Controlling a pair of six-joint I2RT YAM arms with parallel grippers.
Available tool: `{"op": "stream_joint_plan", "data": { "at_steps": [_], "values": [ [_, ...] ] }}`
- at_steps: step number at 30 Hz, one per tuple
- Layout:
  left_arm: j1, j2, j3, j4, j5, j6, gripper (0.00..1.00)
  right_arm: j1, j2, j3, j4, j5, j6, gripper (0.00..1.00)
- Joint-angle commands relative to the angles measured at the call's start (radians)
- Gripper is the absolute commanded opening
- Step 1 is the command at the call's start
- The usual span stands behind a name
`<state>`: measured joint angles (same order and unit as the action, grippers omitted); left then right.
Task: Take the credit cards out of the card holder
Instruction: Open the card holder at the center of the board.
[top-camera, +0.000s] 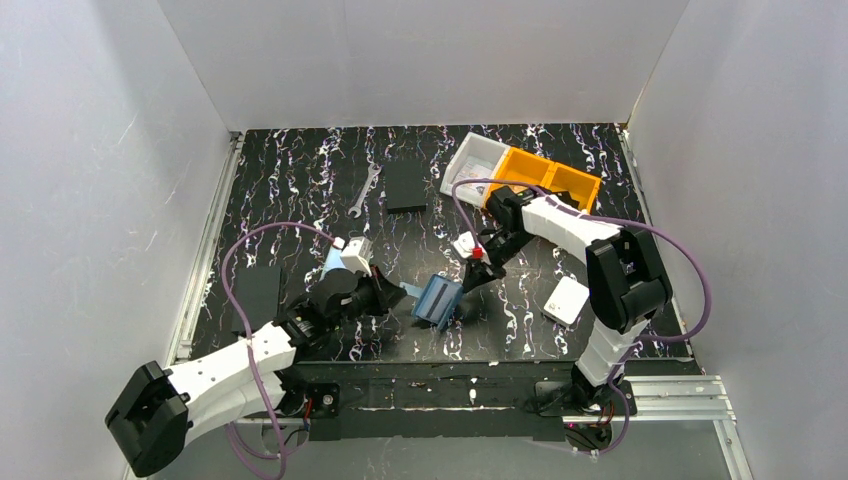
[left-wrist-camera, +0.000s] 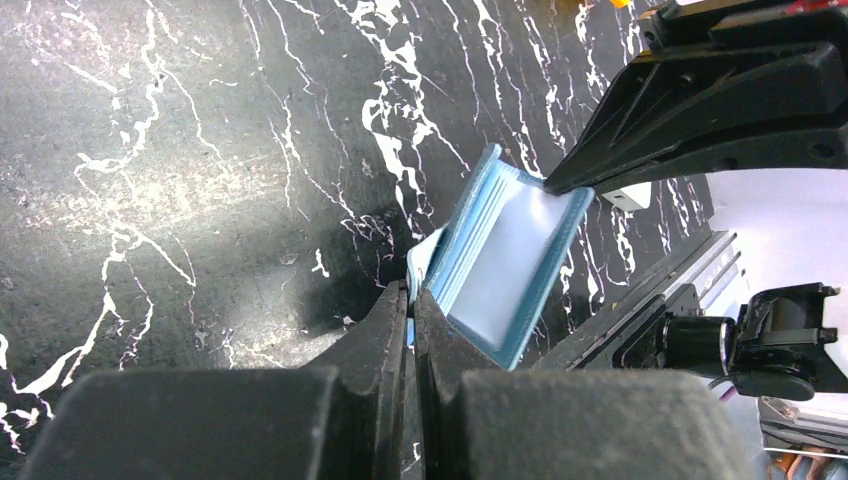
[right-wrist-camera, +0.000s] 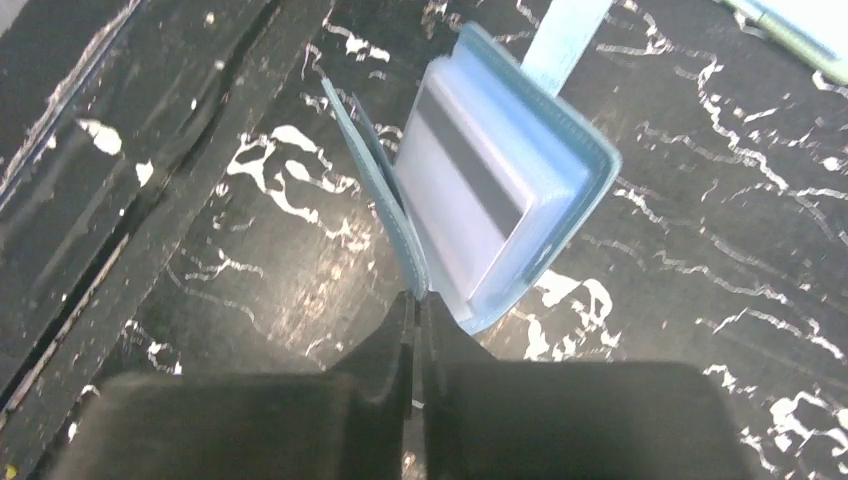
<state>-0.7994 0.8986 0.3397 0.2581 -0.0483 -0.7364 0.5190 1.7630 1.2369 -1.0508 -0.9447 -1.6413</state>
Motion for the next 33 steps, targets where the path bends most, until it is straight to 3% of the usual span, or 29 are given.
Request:
{"op": "stream_joint_plan", "data": {
  "at_steps": [1,4,6,13,14,16,18,22,24,29,33],
  "values": [
    [0.014,0.013,0.022,-0.030,-0.034,-0.017,0.00,-0.065,0.002,-0.036,-0.097,0.101,-0.217,0.17],
    [0.014,0.042,0.027,-0.025,-0.011,-0.020,0.00,-0.098,-0.056,-0.138,0.094,0.179,-0.108,0.36],
    [0.014,0.043,0.028,-0.022,-0.007,-0.022,0.00,-0.112,-0.085,-0.179,0.183,0.236,-0.051,0.43],
    [0.015,0.048,0.047,-0.020,0.079,-0.022,0.00,-0.189,-0.140,-0.076,-0.036,0.109,-0.052,0.50],
    [0.014,0.053,0.051,-0.018,0.103,-0.023,0.00,-0.186,-0.154,-0.059,-0.065,0.062,-0.019,0.59],
    [0.014,0.056,0.059,-0.003,0.141,-0.028,0.00,-0.146,-0.182,-0.039,-0.056,-0.005,0.128,0.66],
    [0.014,0.057,0.071,0.013,0.175,-0.041,0.00,-0.045,-0.205,-0.030,0.023,0.000,0.324,0.66],
    [0.014,0.058,0.091,0.029,0.214,-0.072,0.00,0.128,-0.270,-0.090,0.457,0.115,0.918,0.56],
    [0.013,0.056,0.089,0.034,0.220,-0.084,0.00,0.171,-0.286,-0.104,0.591,0.191,1.053,0.42],
    [0.013,0.048,0.068,0.056,0.215,-0.104,0.00,0.229,-0.222,-0.121,0.616,0.296,1.098,0.14],
    [0.012,0.049,0.056,0.068,0.218,-0.113,0.00,0.242,-0.217,-0.198,0.636,0.296,1.073,0.07]
  ]
}}
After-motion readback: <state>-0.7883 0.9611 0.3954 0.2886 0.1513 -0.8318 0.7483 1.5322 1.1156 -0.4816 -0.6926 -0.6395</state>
